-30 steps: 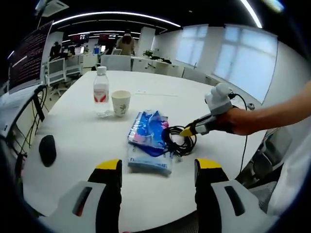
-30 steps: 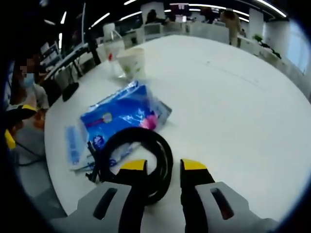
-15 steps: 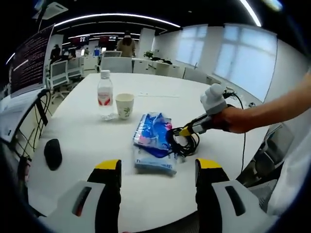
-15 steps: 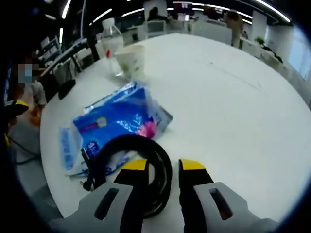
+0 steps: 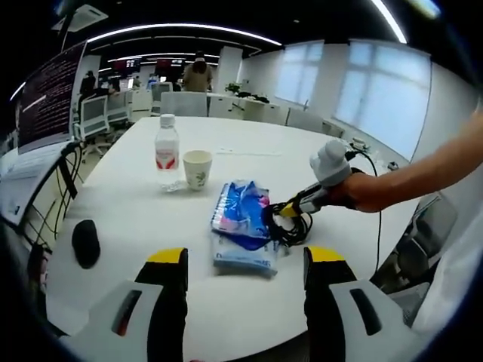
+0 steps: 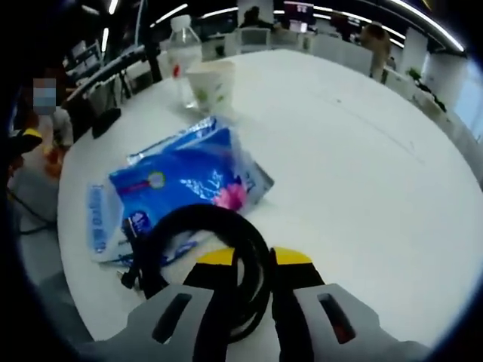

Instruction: Arrange the tabletop items into an orderly group along one side of the table until the central work area is clear of visible clutter.

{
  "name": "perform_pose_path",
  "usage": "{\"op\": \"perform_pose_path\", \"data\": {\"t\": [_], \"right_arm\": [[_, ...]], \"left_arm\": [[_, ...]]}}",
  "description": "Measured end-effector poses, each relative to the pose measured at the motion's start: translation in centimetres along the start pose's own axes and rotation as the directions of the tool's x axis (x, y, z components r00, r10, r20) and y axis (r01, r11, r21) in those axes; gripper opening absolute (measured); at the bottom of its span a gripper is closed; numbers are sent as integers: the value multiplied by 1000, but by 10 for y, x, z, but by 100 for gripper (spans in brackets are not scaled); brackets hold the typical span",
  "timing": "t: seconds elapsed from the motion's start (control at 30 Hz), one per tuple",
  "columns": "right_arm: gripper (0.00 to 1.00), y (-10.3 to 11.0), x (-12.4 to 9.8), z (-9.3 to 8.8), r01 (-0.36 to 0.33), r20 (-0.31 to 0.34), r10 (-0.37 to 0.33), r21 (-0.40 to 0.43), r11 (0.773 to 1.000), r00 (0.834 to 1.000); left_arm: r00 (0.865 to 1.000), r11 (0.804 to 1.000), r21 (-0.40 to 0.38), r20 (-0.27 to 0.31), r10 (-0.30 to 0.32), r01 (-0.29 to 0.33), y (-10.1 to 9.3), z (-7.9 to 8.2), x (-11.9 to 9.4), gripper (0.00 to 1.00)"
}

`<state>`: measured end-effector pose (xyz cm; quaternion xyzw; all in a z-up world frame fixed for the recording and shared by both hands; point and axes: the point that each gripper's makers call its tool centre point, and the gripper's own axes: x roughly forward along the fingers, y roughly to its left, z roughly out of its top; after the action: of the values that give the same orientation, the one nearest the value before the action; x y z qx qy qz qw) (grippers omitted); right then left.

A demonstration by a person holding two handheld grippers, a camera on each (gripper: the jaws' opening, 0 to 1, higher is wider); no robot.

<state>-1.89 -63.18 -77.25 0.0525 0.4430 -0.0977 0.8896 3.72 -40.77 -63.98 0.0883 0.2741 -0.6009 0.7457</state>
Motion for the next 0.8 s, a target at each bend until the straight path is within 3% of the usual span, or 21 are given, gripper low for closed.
{"op": "perform_pose_path", "data": {"t": [0.13,0.43,0.8], "right_arm": [[9,1,-2,-2,0,-12,-1,-27,1000,1000],[7,-1,-22,1,10,52,-9,-5,1000,999],[6,3,-35,-3,14,65,-10,-50,999,998]], "left_arm": [[1000,1000,-1,-1,2,-2,2,0,-2,62],[1000,1000,-9,0,7,-7,6,-1,-3,61],[1000,1000,-1,-13,-18,18,-1,-5,0,61]]}}
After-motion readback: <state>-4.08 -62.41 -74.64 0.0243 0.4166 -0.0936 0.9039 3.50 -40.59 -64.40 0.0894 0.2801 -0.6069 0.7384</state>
